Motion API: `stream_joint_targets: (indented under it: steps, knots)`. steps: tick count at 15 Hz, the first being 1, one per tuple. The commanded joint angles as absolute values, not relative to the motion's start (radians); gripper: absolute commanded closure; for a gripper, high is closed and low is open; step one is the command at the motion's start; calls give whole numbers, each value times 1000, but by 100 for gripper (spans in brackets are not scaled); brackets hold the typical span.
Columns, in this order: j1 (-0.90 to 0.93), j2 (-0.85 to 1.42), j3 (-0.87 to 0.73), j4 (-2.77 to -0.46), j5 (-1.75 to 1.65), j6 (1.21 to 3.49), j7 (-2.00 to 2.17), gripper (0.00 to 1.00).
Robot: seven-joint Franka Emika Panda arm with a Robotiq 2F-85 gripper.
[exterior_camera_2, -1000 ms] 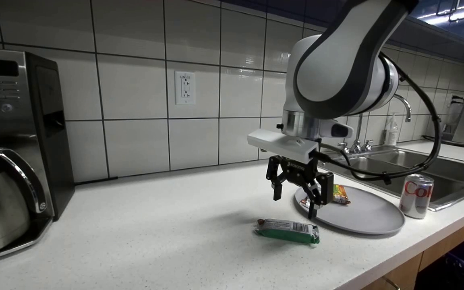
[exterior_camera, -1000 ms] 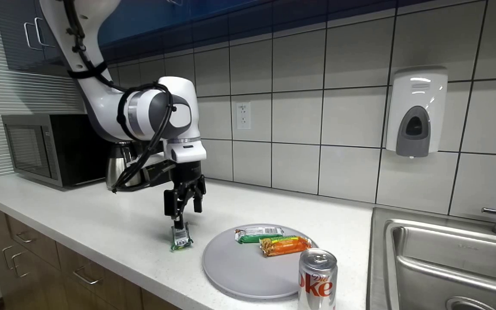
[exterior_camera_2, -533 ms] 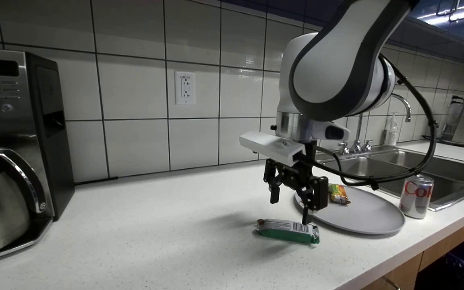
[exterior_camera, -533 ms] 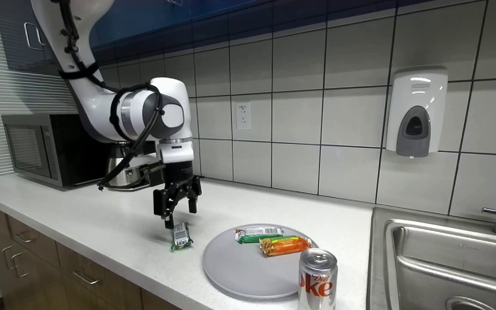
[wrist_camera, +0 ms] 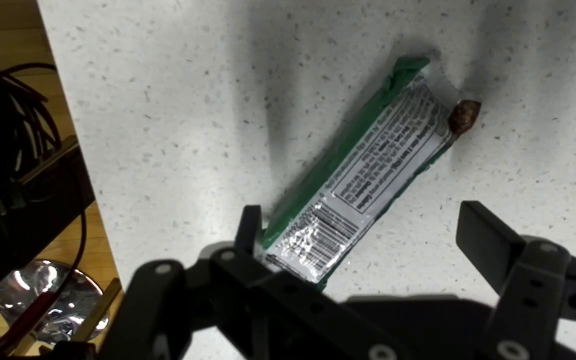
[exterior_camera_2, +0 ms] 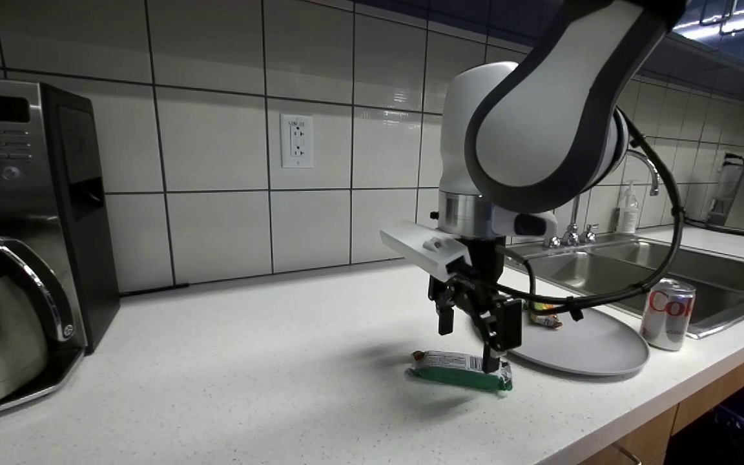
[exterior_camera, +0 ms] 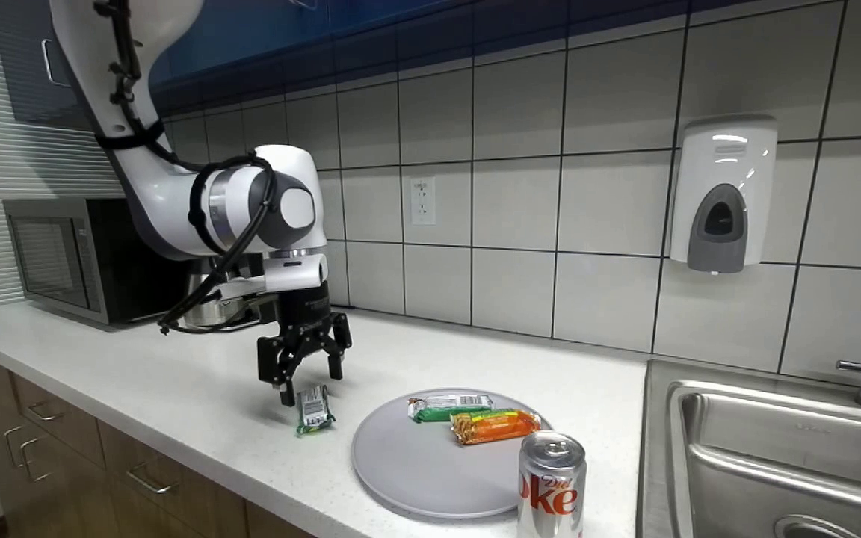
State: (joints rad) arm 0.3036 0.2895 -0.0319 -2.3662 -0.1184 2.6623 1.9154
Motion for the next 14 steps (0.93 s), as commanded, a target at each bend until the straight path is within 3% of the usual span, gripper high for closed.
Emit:
stream_joint_targets:
  steps: [1,14]
  knots:
    - [321,314,-48,-2360,-151,2681,2024,0]
    - [359,345,-76,-2357,-183,2715,2172,0]
